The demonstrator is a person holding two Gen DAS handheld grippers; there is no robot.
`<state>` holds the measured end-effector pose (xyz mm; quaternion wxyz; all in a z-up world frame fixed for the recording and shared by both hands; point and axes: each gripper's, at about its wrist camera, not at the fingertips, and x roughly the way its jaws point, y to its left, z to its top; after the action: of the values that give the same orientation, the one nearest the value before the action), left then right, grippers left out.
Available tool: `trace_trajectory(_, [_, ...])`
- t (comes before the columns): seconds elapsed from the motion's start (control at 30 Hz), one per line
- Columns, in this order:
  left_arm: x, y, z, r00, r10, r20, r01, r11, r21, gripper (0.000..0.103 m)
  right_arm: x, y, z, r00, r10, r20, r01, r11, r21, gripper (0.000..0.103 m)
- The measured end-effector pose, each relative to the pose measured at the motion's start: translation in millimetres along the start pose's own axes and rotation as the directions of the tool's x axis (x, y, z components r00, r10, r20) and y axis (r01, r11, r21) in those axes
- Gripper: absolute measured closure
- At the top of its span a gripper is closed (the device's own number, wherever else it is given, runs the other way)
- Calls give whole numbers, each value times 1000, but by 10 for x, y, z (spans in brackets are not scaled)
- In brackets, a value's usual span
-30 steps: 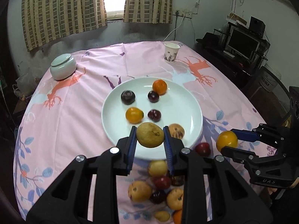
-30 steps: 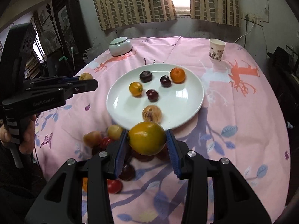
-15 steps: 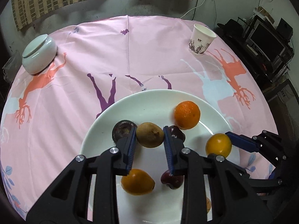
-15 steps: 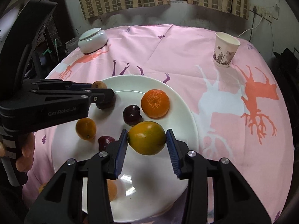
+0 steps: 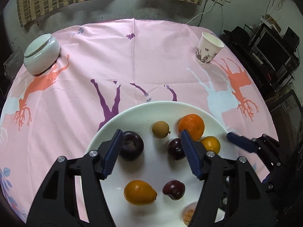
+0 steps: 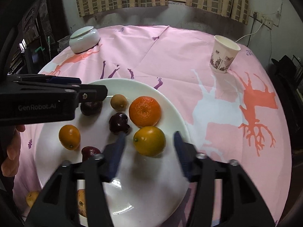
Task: Organize fruits
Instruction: 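Carry the pear and yellow plum onto the white plate and release both, then move both tools back toward the fruit pile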
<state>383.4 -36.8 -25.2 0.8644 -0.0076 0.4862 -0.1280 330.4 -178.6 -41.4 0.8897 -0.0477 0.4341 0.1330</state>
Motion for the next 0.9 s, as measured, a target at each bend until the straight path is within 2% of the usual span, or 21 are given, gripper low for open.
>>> trace_trajectory(0.07, [-173,13,-40,1000,-3,18,3,1000,-7,37,-164,37,12,997,-24,70,26,999,-23,27])
trace_trajectory(0.17, [-551,19,-207,998,-31,61,31,999,-9,34,-442,91,5,995,-10,103,14,999,-34,27])
trace_trajectory(0.23, [-834,-10,-370,995,-22,99,21,1000,8,27,-639,140,-43,992,-2,125,7,999,-39,26])
trace_trajectory(0.3, [-1117,-36,-546,991,-13,136,10,1000,26,26,-837,204,-119,991,-1,136,7,999,-47,26])
trace_trajectory(0.47, [-1724,31,-1093,975,-19,223,22,1000,-11,11,-1288,386,-481,988,89,127,-87,996,-20,26])
trace_trajectory(0.5, [-1811,49,-1233,970,-10,241,15,1000,-21,10,-1383,440,-614,984,128,121,-127,992,-10,24])
trace_trajectory(0.53, [-1886,68,-1399,966,1,259,7,1000,-27,8,-1469,500,-751,980,161,121,-162,987,-5,18])
trace_trajectory(0.57, [-1931,87,-1563,962,14,273,-6,1000,-31,4,-1553,559,-893,975,183,125,-184,983,-5,9])
trace_trajectory(0.6, [-1963,101,-1747,957,39,287,-30,999,-35,3,-1648,634,-1071,970,198,137,-198,980,-13,6])
trace_trajectory(0.7, [-1931,112,-2242,949,113,293,-113,993,-15,3,-1785,863,-1552,968,213,130,-209,977,-44,5])
trace_trajectory(0.77, [-1857,166,-2512,952,152,267,-152,988,-21,3,-1784,982,-1849,971,213,105,-210,977,-37,5])
trace_trajectory(0.87, [-1720,340,-2866,975,106,197,-88,991,-96,3,-1731,1082,-2155,979,181,95,-183,983,10,5])
trace_trajectory(0.9, [-1678,392,-2942,980,97,176,-77,990,-116,3,-1723,1112,-2211,978,183,102,-186,983,14,13])
